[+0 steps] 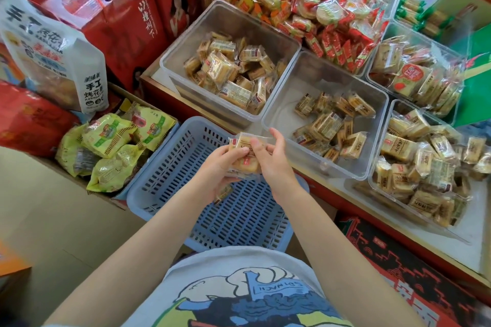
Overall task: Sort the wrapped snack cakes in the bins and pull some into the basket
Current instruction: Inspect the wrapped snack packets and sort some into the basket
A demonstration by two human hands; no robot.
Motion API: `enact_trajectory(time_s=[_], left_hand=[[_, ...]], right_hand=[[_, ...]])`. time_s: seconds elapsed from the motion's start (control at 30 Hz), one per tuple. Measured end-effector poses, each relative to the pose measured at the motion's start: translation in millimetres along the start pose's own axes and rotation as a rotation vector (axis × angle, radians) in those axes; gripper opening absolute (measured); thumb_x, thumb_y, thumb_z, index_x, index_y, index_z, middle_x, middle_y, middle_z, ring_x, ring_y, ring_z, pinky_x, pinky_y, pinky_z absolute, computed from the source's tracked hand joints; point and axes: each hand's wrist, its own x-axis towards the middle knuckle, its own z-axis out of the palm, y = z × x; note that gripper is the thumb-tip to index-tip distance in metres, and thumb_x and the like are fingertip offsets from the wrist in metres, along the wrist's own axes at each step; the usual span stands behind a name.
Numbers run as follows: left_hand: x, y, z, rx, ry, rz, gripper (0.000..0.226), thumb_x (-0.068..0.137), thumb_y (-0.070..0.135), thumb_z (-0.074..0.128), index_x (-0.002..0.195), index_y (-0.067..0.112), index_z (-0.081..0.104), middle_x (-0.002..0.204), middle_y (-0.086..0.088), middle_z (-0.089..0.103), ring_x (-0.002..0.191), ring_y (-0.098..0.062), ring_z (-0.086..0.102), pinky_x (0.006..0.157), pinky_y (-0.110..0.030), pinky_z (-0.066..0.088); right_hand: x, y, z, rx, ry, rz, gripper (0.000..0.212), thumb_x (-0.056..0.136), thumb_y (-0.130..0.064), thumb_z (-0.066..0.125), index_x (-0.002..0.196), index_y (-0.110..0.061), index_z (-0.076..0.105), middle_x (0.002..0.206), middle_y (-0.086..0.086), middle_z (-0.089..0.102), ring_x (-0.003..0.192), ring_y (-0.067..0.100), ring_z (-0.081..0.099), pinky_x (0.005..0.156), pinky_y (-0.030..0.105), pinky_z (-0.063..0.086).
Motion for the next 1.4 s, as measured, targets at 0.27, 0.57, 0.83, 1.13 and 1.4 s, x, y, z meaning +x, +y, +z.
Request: enact_trajectory(time_s=[0.27,0.57,0.83,1.13,1.4], left_hand=[[76.6,57.1,1.7,0.472,0.219,0.207,0.041,0.100,0.063,0.041,0.108,0.031,0.066,0.126,-0.006,0.061,0.120,-0.021,0.056,0.097,-0.033,0.048],[145.0,72.6,-54.6,1.464,0.417,0.284,0.088,0.095,0.073,-0.003,0.163,0.016,-0.007,0.172,-0.003,-0.012,0.155,-0.018,-0.023,0.123,-0.046,-0.020],[162.3,55.0,-65.2,1.463,0.463,0.433,0.082,0.102,0.068,0.001,0.164,0.015,0.008,0.171,-0.011,0.010,0.159,-0.024,0.003,0.125,-0.047,-0.016],[163.3,58.6,-65.8,1.426,0.437,0.432,0.079,0.098,0.069,0.000,0.164,0.025,-0.001,0.172,-0.007,0.004,0.159,-0.021,-0.001,0.122,-0.044,-0.022],[160.0,63.7,-64.6,1.467,0.424,0.348,0.087,0.090,0.072,-0.006,0.163,0.025,-0.009,0.172,-0.005,-0.008,0.157,-0.018,-0.016,0.118,-0.040,-0.030]], right_hand=[[55.9,-36.9,1.6,-0.002,-0.054,-0.046,0.045,0.106,-0.049,0.040,0.145,-0.027,0.043,0.126,0.003,0.067,0.108,0.018,0.068,0.074,0.029,0.058],[167.5,-101.4,-1.9,-0.473,0.153,-0.356,0.073,0.097,-0.051,0.059,0.157,-0.022,0.029,0.145,0.000,0.044,0.126,0.007,0.046,0.107,0.029,0.041],[232.7,-77.5,33.0,-0.927,0.136,-0.457,0.075,0.100,-0.043,0.057,0.161,-0.023,0.017,0.143,0.020,0.039,0.124,0.036,0.047,0.105,0.049,0.043],[248.4,-77.8,38.2,-1.103,0.207,-0.249,0.087,0.099,-0.067,0.035,0.162,-0.025,-0.008,0.163,0.018,0.023,0.148,0.036,0.023,0.118,0.058,0.017],[200.6,-83.4,-0.4,-0.763,0.095,-0.340,0.070,0.100,-0.060,0.037,0.157,-0.021,0.035,0.161,0.003,0.035,0.151,0.019,0.023,0.124,0.044,0.022]])
